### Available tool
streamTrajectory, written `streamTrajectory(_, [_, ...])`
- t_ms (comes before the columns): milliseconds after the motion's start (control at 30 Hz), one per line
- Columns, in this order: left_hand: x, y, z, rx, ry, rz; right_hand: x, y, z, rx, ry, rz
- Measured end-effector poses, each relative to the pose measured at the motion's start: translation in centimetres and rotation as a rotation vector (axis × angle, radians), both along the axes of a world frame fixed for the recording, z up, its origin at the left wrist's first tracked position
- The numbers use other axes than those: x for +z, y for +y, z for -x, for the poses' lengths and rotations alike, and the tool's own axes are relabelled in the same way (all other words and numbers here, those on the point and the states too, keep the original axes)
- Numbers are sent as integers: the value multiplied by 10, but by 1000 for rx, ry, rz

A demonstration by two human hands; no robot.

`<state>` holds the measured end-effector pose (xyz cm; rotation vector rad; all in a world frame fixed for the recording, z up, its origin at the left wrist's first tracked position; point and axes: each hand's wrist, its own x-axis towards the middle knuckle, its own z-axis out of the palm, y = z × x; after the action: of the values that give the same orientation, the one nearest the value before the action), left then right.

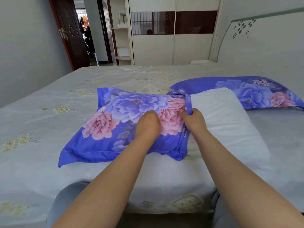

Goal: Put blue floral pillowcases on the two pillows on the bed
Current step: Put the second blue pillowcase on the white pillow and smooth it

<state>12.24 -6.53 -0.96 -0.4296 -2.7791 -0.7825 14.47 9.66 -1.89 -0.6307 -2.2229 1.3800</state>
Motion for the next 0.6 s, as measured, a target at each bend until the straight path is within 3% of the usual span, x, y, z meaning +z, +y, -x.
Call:
streamTrajectory(67, [2, -4, 1, 70, 68, 79, -2, 0, 0, 15, 20, 63])
streamTrajectory(167, [-3, -28, 10, 237, 14, 147, -5, -3, -6, 91, 75, 284])
streamTrajectory(267, [-10, -39, 14, 223, -34, 195, -9, -15, -9, 107, 111, 353])
streamTrajectory(467, [-11, -35, 8, 212, 7, 145, -19, -31, -8, 115, 103, 447])
streamTrajectory(600, [-18, -29, 12, 189, -134, 40, -24, -26, -14, 185, 52, 482])
